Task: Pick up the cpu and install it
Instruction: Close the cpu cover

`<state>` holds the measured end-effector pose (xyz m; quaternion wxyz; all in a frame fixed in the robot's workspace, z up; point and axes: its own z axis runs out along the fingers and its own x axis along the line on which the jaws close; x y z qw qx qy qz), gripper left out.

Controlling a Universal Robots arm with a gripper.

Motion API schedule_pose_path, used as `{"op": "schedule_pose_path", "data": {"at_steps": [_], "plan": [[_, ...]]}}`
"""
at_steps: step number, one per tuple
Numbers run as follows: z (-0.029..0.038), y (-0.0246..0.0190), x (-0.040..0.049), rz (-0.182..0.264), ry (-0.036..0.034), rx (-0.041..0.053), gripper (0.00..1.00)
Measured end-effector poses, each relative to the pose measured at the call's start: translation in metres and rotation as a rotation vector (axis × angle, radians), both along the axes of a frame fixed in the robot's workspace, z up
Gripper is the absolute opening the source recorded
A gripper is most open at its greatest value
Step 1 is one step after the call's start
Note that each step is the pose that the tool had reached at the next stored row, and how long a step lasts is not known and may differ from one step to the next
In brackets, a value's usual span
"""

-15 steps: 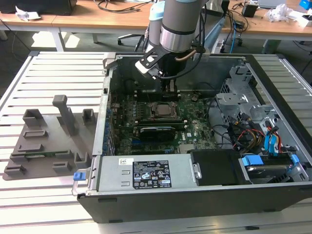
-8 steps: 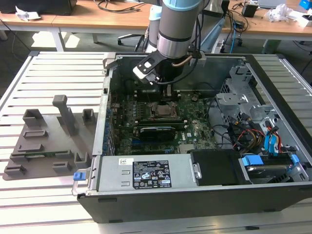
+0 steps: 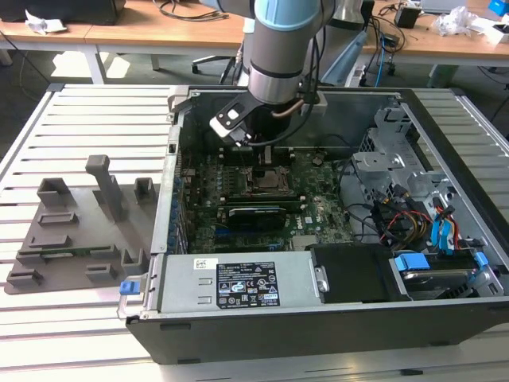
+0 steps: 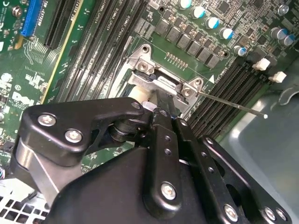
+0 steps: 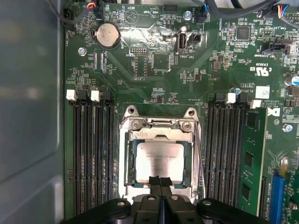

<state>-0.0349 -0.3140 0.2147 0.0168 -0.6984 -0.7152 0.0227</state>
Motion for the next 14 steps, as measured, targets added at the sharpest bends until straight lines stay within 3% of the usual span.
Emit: {"op": "schedule_pose_path", "data": {"at_steps": [6, 14], "plan": [[-0.0067, 0.0, -0.0007, 0.0, 0.0, -0.0003, 0.11], [-0.0095, 0.0, -0.0063, 0.0, 0.0001, -0.0008, 0.11]]}}
